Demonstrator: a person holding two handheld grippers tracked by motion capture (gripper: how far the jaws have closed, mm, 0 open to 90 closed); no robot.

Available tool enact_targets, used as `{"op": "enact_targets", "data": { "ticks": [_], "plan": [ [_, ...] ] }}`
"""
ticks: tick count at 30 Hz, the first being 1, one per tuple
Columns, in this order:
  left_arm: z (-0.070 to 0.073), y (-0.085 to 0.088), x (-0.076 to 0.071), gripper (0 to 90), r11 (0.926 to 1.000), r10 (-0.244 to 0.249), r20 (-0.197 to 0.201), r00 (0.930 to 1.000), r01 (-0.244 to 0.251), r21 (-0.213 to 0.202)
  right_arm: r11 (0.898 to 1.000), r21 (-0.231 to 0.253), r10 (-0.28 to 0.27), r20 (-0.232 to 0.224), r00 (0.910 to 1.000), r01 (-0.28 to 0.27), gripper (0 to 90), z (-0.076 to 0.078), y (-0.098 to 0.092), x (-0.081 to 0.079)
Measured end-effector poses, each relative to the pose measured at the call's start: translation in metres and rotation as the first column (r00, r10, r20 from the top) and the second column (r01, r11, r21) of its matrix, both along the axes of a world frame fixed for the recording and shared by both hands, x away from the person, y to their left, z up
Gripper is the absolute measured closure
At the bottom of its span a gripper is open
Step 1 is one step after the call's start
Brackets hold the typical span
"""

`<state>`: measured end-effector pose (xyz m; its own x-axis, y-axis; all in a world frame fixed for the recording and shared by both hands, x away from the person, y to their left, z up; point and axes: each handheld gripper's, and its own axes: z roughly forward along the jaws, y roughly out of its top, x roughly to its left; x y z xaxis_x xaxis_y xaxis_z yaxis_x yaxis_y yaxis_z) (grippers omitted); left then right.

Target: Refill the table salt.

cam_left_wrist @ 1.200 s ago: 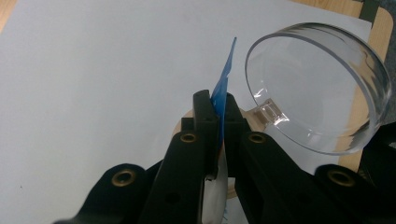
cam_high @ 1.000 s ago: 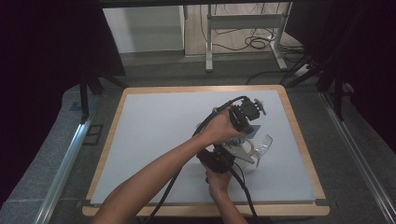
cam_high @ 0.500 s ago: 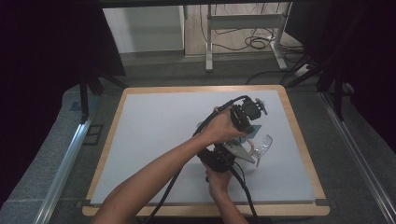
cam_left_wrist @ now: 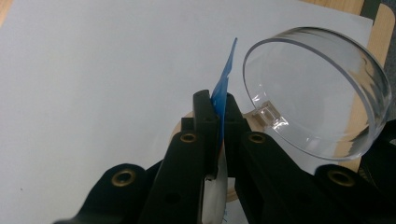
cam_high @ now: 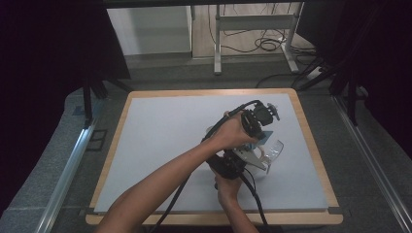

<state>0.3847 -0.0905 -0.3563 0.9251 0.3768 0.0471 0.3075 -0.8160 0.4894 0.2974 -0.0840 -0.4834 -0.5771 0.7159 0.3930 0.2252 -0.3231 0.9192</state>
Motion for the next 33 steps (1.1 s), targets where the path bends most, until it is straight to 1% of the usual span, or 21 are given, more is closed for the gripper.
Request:
{"op": "enact_targets", "data": {
  "ticks": [1,2,3,8,10,11,15,20,25,27,28,33],
  "plan": [
    [0.0,-0.0002,-0.0001,90.0,1.0,-0.001,0.0,1.0,0.001,0.002,1.0,0.001,-0.001,-0.001,1.0,0.001,43.9,0.0001,-0.0002,0.0],
    [0.0,-0.0006,-0.0002,90.0,1.0,-0.003,0.001,1.0,0.003,0.003,1.0,0.012,0.001,-0.009,1.0,-0.001,44.0,0.0008,0.0001,-0.0006],
    [0.0,-0.0008,-0.0003,90.0,1.0,-0.003,0.001,1.0,0.003,0.003,1.0,0.004,-0.002,-0.001,1.0,0.002,44.0,0.0005,-0.0003,-0.0001],
    [0.0004,-0.0007,0.0001,90.0,1.0,-0.002,0.0,1.0,0.002,0.002,1.0,0.0,-0.003,0.006,1.0,0.003,44.0,0.0004,-0.0005,0.0],
    [0.0002,-0.0006,0.0001,90.0,1.0,-0.004,-0.001,1.0,0.004,0.004,1.0,0.0,-0.002,0.006,1.0,0.002,44.1,0.0001,-0.0006,-0.0002],
    [0.0002,-0.0006,0.0001,90.0,1.0,-0.004,-0.001,1.0,0.004,0.003,1.0,0.008,0.0,-0.003,1.0,0.0,44.1,0.0005,-0.0003,-0.0008],
    [0.0006,-0.0005,0.0001,90.0,1.0,-0.002,-0.002,1.0,0.002,0.0,1.0,-0.001,-0.003,0.008,1.0,0.003,44.1,0.0,-0.0007,-0.0003],
    [0.0009,-0.0003,0.0002,90.0,1.0,-0.003,-0.004,1.0,0.003,-0.001,1.0,0.0,-0.003,0.005,1.0,0.003,44.2,0.0002,-0.0004,-0.0007],
    [0.0014,0.0004,0.0001,90.0,1.0,-0.002,-0.004,1.0,0.002,-0.001,1.0,-0.006,-0.003,0.012,0.9999,0.003,44.2,-0.0001,-0.0003,-0.0006],
    [0.0019,0.0008,0.0001,90.0,1.0,-0.001,-0.003,1.0,0.001,-0.002,1.0,0.002,0.001,0.006,1.0,-0.001,44.2,0.0006,0.0002,-0.0012],
    [0.0019,0.0009,0.0,90.0,1.0,-0.001,-0.003,1.0,0.001,-0.002,1.0,-0.007,-0.001,0.015,0.9999,0.001,44.2,0.0,-0.0001,-0.0008],
    [0.0011,0.0006,-0.0001,90.0,1.0,-0.002,-0.003,1.0,0.002,-0.001,1.0,-0.006,-0.001,0.014,0.9999,0.001,44.3,-0.0001,0.0002,-0.0008]
  ]
}}
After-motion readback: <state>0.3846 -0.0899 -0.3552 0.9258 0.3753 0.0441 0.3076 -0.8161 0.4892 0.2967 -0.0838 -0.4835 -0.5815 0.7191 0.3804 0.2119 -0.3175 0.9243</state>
